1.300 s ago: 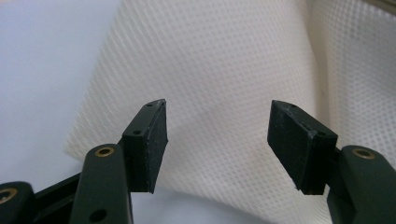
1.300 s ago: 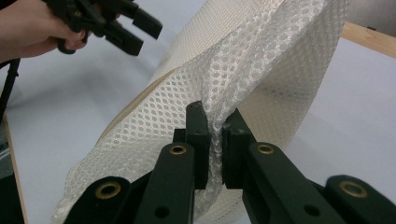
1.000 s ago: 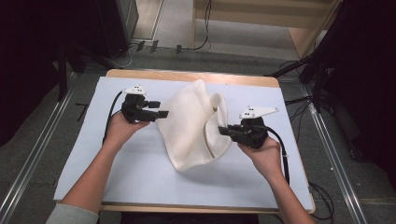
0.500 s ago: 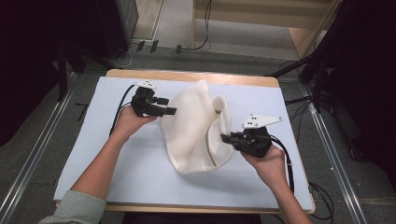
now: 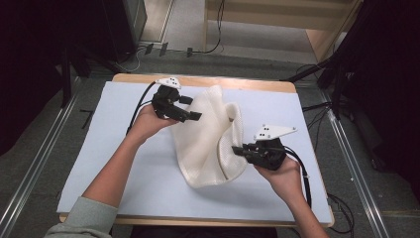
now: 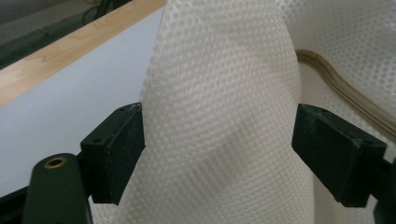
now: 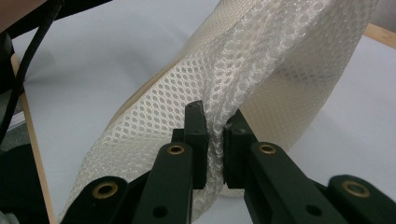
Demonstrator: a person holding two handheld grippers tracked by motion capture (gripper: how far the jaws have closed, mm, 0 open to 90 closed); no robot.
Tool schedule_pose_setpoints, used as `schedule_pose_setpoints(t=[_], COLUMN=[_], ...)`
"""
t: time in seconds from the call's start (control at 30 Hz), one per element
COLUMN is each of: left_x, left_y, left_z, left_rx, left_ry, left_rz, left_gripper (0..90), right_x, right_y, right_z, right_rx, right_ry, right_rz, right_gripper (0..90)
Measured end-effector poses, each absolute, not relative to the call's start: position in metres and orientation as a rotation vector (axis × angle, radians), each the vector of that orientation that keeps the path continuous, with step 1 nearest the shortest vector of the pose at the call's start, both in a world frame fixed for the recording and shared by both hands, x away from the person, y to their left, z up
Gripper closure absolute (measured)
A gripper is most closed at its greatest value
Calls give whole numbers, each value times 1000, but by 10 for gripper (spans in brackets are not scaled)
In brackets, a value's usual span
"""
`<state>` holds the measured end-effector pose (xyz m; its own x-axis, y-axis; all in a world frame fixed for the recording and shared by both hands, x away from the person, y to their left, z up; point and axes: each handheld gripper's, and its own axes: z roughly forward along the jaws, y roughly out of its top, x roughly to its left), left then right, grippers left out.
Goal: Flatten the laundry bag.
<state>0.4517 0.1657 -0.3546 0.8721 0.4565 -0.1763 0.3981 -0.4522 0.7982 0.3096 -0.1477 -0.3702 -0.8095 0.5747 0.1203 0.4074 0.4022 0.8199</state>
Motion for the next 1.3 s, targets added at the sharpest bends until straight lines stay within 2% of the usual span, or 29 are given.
schedule_pose_setpoints(t=[0.2, 0.33, 0.4, 0.5, 0.7, 0.8, 0.83, 0.93, 1.0, 1.03, 1.13, 1.17, 1.3], left_x=[462, 468, 472, 474, 465, 464, 463, 458, 454, 453, 450, 447, 447], left_y=[155, 154, 158, 162, 166, 164, 163, 158, 157, 157, 158, 160, 168], left_z=[-361, -370, -373, -373, -362, -360, -361, -362, -361, -360, -359, -358, -357], left_rx=[2087, 2139, 2113, 2101, 2078, 2073, 2081, 2131, 2139, 2145, 2147, 2152, 2147], left_ry=[667, 730, 756, 751, 627, 617, 612, 569, 541, 543, 529, 538, 585], left_rz=[12, 51, 5, -6, 25, 12, 5, -12, -26, -20, -16, -21, -43], left_gripper=[159, 139, 133, 113, 140, 155, 176, 320, 505, 554, 780, 820, 844], right_x=[308, 307, 306, 302, 289, 285, 285, 285, 287, 287, 288, 290, 293], right_y=[-145, -143, -142, -142, -146, -147, -147, -148, -148, -148, -148, -149, -152], right_z=[-371, -372, -373, -372, -371, -373, -373, -373, -374, -374, -375, -375, -376], right_rx=[851, 833, 820, 813, 789, 780, 777, 777, 778, 783, 789, 799, 831], right_ry=[2488, 2505, 2516, 2527, 2524, 2528, 2530, 2521, 2514, 2514, 2511, 2504, 2492], right_rz=[1370, 1370, 1372, 1378, 1380, 1376, 1375, 1375, 1383, 1382, 1382, 1384, 1375], right_gripper=[845, 845, 846, 845, 845, 845, 845, 845, 846, 846, 846, 846, 848])
